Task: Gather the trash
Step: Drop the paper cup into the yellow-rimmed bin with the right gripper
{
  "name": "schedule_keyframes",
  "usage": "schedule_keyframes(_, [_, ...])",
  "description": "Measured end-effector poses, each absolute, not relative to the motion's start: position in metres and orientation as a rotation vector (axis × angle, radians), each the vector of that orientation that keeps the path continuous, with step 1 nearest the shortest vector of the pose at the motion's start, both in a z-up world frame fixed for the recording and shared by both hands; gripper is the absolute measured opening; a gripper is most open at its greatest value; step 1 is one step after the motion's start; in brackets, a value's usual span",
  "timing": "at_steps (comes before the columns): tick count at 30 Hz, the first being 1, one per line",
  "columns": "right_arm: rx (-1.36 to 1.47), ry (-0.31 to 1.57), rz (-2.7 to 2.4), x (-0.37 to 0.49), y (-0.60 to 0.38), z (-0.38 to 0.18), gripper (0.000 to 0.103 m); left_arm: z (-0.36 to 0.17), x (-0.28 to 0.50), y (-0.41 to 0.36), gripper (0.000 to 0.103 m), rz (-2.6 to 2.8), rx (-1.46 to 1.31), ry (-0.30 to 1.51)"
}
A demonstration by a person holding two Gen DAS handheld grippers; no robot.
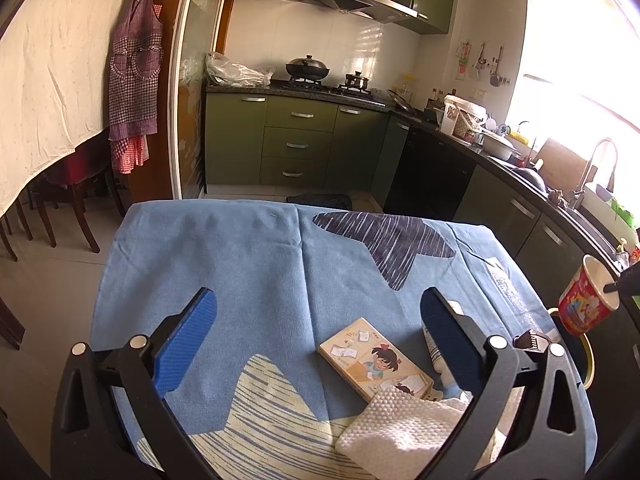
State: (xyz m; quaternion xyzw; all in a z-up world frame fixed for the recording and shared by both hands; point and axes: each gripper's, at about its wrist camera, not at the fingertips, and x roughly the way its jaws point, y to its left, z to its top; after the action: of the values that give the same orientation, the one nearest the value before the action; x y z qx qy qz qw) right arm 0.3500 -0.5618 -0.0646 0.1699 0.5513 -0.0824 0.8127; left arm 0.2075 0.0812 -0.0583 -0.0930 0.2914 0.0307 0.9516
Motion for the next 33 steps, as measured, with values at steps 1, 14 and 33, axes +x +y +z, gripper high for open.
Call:
schedule_keyframes(1, [0.381,1.193,-0.190,0.349,-0.572,-0.079,0.005,-0.059,0.208,0.081,0.097,0.064,-0.184,0.594])
schedule_keyframes(14, [0.444,1.261,-0.242,0.345,-0.606,-0.149,0.037,-0.067,0.214,0.075,0.097,0.056,-0.162,0.642])
schedule_keyframes(33, [0.411,1.249,-0.072,0.323,-0.562,-0.133,0.037,-0.080,0.274,0.014,0.097,-0.052,-0.092,1.043])
